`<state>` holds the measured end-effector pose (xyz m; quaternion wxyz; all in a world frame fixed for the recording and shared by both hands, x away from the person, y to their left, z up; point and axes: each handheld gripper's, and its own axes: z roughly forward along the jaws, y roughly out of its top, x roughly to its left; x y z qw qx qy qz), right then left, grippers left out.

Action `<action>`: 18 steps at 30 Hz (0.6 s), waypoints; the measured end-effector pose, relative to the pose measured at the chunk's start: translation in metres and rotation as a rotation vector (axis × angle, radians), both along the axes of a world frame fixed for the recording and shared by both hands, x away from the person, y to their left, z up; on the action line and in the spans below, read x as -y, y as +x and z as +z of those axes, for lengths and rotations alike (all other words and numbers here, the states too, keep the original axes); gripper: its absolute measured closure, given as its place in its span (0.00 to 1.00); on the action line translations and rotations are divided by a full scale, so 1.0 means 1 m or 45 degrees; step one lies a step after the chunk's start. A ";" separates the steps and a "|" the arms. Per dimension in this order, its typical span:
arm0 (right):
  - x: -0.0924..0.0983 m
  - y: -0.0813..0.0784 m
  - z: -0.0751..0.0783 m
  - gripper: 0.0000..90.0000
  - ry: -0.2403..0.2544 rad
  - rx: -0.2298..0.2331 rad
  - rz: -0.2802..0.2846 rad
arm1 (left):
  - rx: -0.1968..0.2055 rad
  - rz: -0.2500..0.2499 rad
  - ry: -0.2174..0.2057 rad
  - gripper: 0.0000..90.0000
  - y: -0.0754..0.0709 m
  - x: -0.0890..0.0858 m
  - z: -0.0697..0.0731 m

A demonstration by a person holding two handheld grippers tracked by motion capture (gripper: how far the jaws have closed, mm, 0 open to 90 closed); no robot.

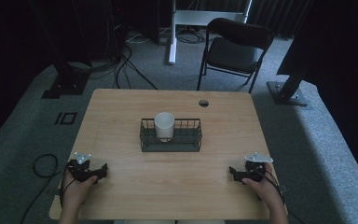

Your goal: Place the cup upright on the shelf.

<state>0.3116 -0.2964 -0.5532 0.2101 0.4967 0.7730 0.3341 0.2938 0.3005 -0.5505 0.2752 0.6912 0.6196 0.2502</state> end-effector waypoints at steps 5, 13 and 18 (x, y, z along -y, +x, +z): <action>0.000 0.000 0.000 0.13 0.000 0.000 0.000 | 0.001 -0.003 0.001 0.02 0.000 0.000 0.000; 0.000 0.000 0.000 0.13 0.001 0.000 0.000 | 0.001 0.109 -0.001 0.02 0.001 0.007 0.000; 0.000 0.000 0.000 0.13 0.001 0.000 0.000 | 0.004 0.123 -0.003 0.02 0.001 0.008 0.000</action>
